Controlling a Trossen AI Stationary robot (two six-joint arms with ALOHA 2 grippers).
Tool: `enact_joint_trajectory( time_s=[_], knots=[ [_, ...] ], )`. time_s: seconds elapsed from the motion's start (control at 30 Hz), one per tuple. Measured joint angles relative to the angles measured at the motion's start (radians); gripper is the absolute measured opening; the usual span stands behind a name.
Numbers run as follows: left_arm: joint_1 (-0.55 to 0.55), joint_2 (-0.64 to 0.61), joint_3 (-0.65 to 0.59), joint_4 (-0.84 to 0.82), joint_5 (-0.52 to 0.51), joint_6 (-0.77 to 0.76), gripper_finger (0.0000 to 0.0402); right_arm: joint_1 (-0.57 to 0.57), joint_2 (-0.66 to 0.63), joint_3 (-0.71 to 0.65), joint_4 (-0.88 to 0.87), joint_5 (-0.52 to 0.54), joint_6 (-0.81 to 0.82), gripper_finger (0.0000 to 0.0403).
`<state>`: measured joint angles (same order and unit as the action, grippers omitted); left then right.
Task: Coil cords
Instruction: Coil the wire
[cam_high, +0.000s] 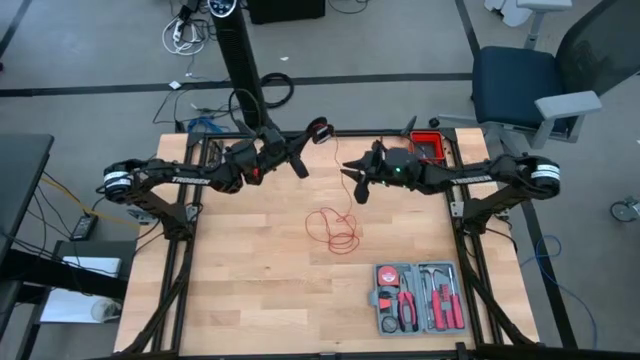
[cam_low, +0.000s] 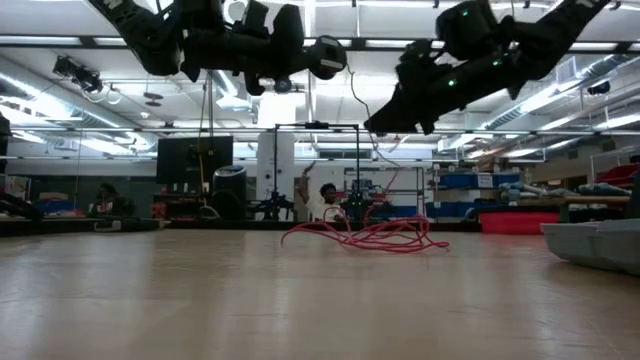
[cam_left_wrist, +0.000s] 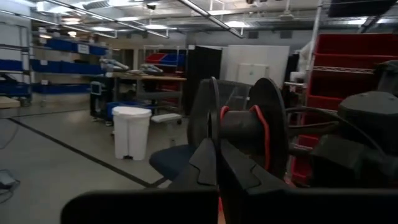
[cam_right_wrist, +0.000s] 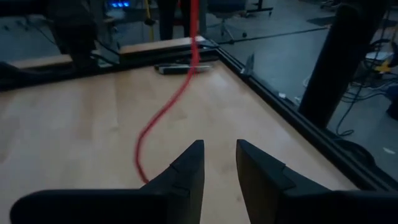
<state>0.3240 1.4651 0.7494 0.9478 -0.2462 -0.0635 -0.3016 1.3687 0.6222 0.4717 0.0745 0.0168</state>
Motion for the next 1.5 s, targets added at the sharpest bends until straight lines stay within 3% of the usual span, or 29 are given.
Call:
enact_joint_trajectory(
  time_s=[0.23,0.47,0.63,0.9,1.13,1.23,1.37,1.5],
  knots=[
    [0.044,0.000,0.000,0.005,0.000,0.006,0.0001,-0.042,0.051,0.054,-0.047,-0.074,-0.022,0.0089],
    [0.085,0.000,0.000,0.004,0.011,0.008,0.0001,-0.066,-0.034,0.063,-0.215,-0.072,-0.011,0.0087],
    [0.089,0.000,0.000,0.004,0.013,0.009,0.0001,-0.056,-0.049,0.064,-0.184,-0.117,0.016,0.0087],
    [0.088,0.001,0.000,0.018,0.023,0.003,0.0001,-0.039,-0.016,0.067,-0.075,-0.097,0.024,0.0087],
    [0.087,0.001,0.000,0.045,0.066,-0.028,0.0001,-0.019,0.050,0.137,-0.087,-0.086,0.011,0.0085],
    [0.087,0.001,0.000,0.044,0.067,-0.031,0.0001,-0.005,0.061,0.172,-0.124,-0.036,-0.023,0.0071],
    [0.087,0.001,0.000,0.041,0.068,-0.023,0.0001,0.016,0.065,0.203,-0.181,-0.002,-0.093,0.0013],
    [0.088,0.001,0.000,0.032,0.068,-0.022,0.0001,0.030,0.065,0.208,-0.193,0.015,-0.098,0.0003]
  ],
)
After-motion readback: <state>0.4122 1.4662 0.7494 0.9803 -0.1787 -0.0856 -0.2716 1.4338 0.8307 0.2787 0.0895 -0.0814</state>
